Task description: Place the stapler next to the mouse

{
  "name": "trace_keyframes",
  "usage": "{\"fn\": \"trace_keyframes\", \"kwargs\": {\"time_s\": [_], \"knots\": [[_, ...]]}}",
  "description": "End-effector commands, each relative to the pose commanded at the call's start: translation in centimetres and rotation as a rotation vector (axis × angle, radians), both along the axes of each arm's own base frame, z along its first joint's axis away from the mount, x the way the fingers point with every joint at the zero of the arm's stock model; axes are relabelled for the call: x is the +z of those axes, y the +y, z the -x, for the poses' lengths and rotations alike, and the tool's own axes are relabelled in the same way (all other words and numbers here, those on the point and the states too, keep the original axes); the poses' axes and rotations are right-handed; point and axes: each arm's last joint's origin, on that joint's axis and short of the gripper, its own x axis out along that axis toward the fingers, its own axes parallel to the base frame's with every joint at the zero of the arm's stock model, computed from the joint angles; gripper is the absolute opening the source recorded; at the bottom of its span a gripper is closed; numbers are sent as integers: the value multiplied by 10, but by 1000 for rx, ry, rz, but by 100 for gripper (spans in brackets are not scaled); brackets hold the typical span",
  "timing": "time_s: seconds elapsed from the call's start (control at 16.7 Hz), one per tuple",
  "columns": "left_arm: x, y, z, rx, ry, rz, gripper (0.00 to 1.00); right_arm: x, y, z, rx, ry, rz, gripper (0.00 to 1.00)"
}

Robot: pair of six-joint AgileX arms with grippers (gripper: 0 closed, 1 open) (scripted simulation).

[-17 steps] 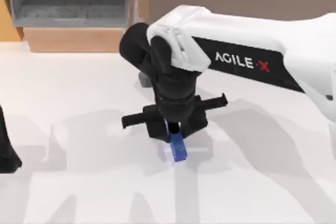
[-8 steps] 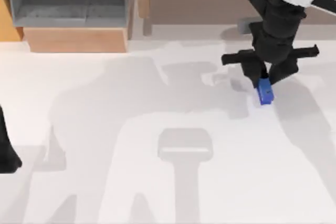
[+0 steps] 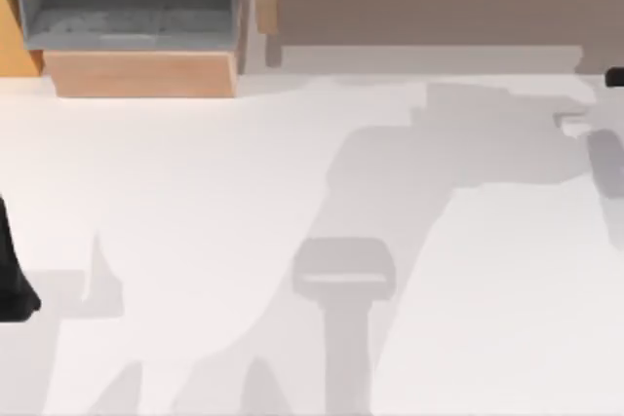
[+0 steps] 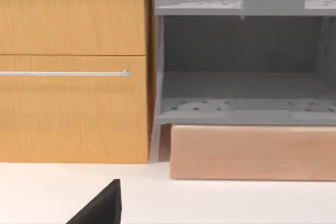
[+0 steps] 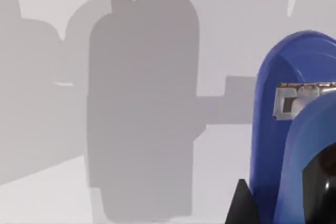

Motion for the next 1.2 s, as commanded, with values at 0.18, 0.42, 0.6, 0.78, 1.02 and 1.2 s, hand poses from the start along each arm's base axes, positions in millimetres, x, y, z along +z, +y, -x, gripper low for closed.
{"fn": "trace_keyframes", "kwargs": {"time_s": [0.18, 0.42, 0.6, 0.78, 1.02, 1.2], "knots": [[0, 0, 0, 0, 0, 0, 100, 0, -3, 0, 0, 0, 0, 0], [0, 0, 0, 0, 0, 0, 100, -1, -2, 0, 3, 2, 3, 0], [0, 0, 0, 0, 0, 0, 100, 0, 0, 0, 12, -5, 7, 0], [0, 0, 0, 0, 0, 0, 100, 2, 1, -1, 20, -16, 10, 0], [0, 0, 0, 0, 0, 0, 100, 4, 1, -1, 21, -34, 13, 0], [0, 0, 0, 0, 0, 0, 100, 4, 0, -1, 17, -48, 13, 0]]}}
